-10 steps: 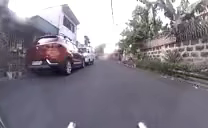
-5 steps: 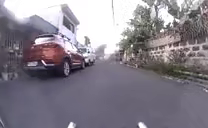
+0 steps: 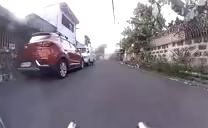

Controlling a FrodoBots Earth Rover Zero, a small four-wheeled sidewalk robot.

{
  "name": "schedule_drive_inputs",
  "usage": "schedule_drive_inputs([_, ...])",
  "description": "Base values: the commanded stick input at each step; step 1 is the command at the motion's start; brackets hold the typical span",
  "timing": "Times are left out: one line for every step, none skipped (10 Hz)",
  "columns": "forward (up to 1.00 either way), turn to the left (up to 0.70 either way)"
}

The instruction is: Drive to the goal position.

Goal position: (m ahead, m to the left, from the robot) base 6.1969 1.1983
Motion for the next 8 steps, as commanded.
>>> schedule_drive_inputs([0.70, 0.00])
schedule_drive_inputs([0.70, 0.00])
schedule_drive_inputs([0.70, 0.00])
schedule_drive_inputs([0.70, 0.00])
schedule_drive_inputs([0.70, 0.00])
schedule_drive_inputs([0.70, 0.00])
schedule_drive_inputs([0.70, 0.00])
schedule_drive_inputs([0.70, 0.00])
